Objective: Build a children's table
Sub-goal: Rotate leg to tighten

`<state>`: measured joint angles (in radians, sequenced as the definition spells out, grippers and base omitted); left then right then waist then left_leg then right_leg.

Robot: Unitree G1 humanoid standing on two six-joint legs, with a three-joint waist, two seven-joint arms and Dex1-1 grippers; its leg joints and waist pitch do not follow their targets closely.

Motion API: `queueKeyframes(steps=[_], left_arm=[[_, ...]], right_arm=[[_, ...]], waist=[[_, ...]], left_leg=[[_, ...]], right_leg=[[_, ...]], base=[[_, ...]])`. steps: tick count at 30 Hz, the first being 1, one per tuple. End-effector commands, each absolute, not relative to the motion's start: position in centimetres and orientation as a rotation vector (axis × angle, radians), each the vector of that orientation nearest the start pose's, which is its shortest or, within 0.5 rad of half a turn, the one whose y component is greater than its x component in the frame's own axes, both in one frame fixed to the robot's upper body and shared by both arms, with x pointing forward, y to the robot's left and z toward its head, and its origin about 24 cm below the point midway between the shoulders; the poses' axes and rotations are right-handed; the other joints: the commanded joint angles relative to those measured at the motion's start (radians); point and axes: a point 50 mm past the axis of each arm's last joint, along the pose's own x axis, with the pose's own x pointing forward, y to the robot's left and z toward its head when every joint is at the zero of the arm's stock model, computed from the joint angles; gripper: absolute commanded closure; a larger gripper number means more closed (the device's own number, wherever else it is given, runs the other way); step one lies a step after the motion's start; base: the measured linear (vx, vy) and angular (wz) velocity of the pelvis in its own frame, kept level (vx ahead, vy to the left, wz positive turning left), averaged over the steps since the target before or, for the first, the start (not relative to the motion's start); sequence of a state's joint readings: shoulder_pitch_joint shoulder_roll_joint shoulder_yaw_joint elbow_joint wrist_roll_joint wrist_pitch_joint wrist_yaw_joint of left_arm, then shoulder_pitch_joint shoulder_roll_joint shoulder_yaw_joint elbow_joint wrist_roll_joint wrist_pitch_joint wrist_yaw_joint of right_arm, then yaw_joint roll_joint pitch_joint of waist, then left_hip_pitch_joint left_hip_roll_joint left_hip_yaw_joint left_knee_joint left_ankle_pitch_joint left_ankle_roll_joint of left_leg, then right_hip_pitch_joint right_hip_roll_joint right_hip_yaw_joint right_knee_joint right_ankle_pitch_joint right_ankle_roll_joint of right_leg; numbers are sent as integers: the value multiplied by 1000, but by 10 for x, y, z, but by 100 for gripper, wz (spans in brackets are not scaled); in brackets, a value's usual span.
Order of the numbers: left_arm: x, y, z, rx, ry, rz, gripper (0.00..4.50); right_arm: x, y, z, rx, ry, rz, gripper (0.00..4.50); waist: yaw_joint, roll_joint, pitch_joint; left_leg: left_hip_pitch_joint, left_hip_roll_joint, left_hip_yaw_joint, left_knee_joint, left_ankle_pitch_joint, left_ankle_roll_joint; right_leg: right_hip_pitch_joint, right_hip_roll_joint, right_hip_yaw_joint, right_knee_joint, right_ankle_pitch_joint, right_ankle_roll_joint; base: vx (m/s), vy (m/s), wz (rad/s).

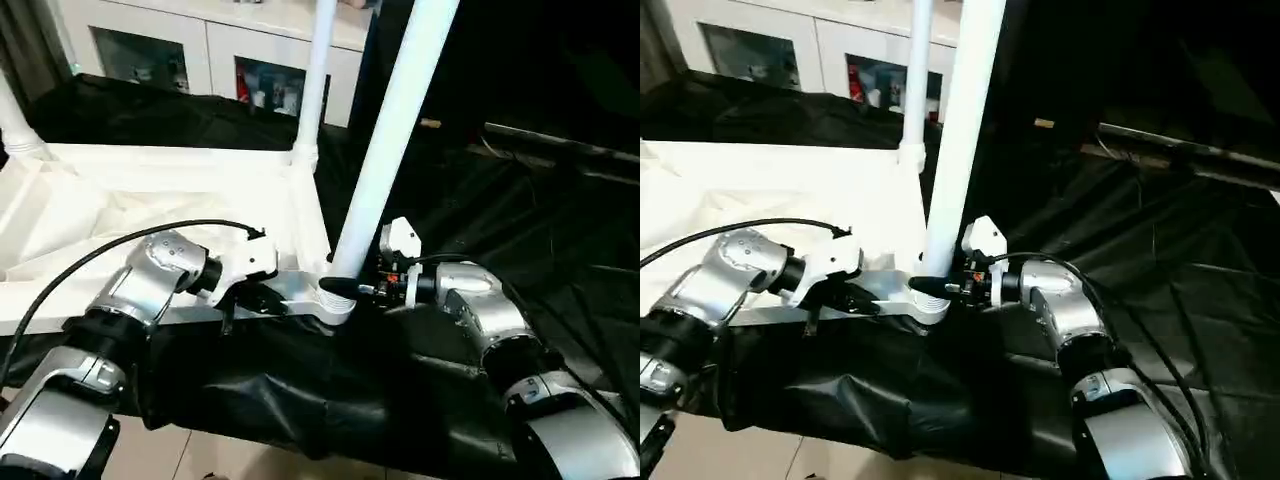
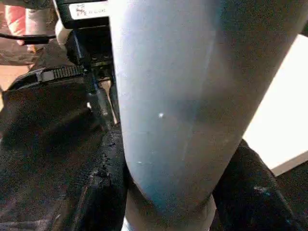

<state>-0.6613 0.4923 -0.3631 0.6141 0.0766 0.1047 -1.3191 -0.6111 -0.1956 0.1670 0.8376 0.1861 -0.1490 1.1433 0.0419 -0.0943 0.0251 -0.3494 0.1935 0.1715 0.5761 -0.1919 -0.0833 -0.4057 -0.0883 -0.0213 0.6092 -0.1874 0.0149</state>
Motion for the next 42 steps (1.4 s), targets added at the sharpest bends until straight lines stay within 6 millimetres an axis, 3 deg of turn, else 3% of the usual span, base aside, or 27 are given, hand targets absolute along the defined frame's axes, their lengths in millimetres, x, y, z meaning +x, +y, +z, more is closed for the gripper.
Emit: queueKeyframes(steps=[1, 3, 4, 8, 10, 12, 14, 15, 16, 17, 21, 23, 24, 27, 31, 36, 37, 42], left_arm=[[325, 147, 71, 596, 557, -1406, 450], [330, 145, 73, 551, 543, -1344, 450], [330, 145, 73, 551, 543, -1344, 450], [343, 132, 76, 444, 523, -1178, 450], [346, 128, 75, 438, 527, -1130, 450], [350, 121, 70, 417, 539, -1053, 450], [354, 111, 64, 381, 564, -944, 450], [355, 104, 60, 380, 575, -903, 450], [355, 97, 55, 388, 585, -869, 450], [354, 91, 53, 389, 588, -849, 450], [353, 78, 53, 372, 589, -825, 450], [354, 74, 54, 369, 589, -810, 450], [354, 73, 54, 367, 591, -809, 450], [353, 72, 53, 366, 597, -811, 450], [351, 74, 52, 366, 599, -801, 450], [352, 75, 54, 368, 597, -804, 450], [352, 75, 54, 368, 596, -805, 450], [354, 76, 58, 368, 570, -822, 450]], right_arm=[[300, -112, -7, -81, 420, 1209, 261], [306, -115, -11, -86, 421, 1055, 261], [306, -115, -11, -86, 421, 1055, 261], [316, -113, -24, -32, 457, 670, 261], [318, -109, -26, -40, 467, 601, 261], [320, -103, -28, -28, 486, 510, 261], [323, -93, -29, -5, 518, 405, 261], [323, -86, -30, 8, 537, 362, 261], [323, -78, -29, 26, 552, 325, 261], [323, -72, -30, 42, 563, 307, 261], [321, -61, -30, 87, 591, 286, 261], [320, -56, -31, 105, 604, 269, 261], [320, -56, -31, 106, 607, 268, 261], [319, -54, -32, 110, 618, 264, 261], [317, -52, -34, 107, 624, 275, 261], [318, -48, -31, 69, 614, 320, 261], [318, -48, -31, 72, 613, 321, 226], [330, -48, -15, 140, 526, 344, 182]], waist=[[2, 28, -30], [-1, 26, -27], [-3, 28, -25], [-15, 30, -24], [-18, 34, -25], [-21, 37, -25], [-20, 43, -23], [-22, 37, -20], [-21, 39, -13], [-21, 35, -16], [-23, 43, -16], [-23, 43, -16], [-23, 49, -15], [-26, 47, -14], [-27, 46, -13], [-27, 48, -16], [-26, 47, -16], [-26, 50, -16]], left_leg=[[6, 34, -7, -87, -412, -21], [6, 34, -11, -88, -443, -29], [11, 31, -16, -89, -483, -41], [5, 28, -29, -92, -521, -58], [7, 28, -32, -94, -542, -57], [1, 29, -36, -99, -543, -62], [17, 29, -35, -97, -583, -61], [17, 27, -33, -97, -591, -56], [35, 23, -31, -92, -644, -50], [39, 21, -32, -88, -652, -45], [26, 25, -42, -103, -666, -42], [27, 26, -42, -105, -675, -44], [31, 26, -42, -106, -684, -45], [32, 25, -44, -108, -700, -46], [31, 24, -46, -108, -704, -45], [26, 25, -47, -113, -681, -44], [26, 25, -46, -113, -678, -43], [25, 28, -45, -117, -681, -45]], right_leg=[[23, -41, 26, -83, -336, -212], [18, -42, 25, -90, -405, -192], [11, -42, 23, -98, -493, -166], [10, -46, 16, -107, -603, -116], [9, -48, 7, -117, -615, -105], [17, -49, -3, -118, -582, -110], [5, -46, -7, -125, -554, -120], [2, -43, -8, -127, -555, -120], [-15, -39, -15, -144, -607, -101], [-14, -40, -19, -146, -621, -92], [5, -44, -28, -150, -596, -71], [4, -46, -29, -151, -579, -72], [4, -47, -32, -154, -569, -76], [5, -49, -36, -160, -579, -70], [4, -53, -39, -166, -621, -56], [10, -55, -37, -164, -599, -61], [9, -55, -36, -165, -594, -62], [9, -54, -34, -164, -569, -72]], base=[[0, 0, 0], [0, 0, 0], [0, 0, 0], [-27, 4, -4], [-27, 6, -5], [0, 0, 0], [0, 0, 0], [0, 0, 0], [0, 0, 0], [0, 0, 0], [0, 0, 0], [0, 0, 0], [0, 0, 0], [0, 0, 0], [0, 0, 0], [0, 0, 0], [0, 0, 0], [0, 0, 0]])
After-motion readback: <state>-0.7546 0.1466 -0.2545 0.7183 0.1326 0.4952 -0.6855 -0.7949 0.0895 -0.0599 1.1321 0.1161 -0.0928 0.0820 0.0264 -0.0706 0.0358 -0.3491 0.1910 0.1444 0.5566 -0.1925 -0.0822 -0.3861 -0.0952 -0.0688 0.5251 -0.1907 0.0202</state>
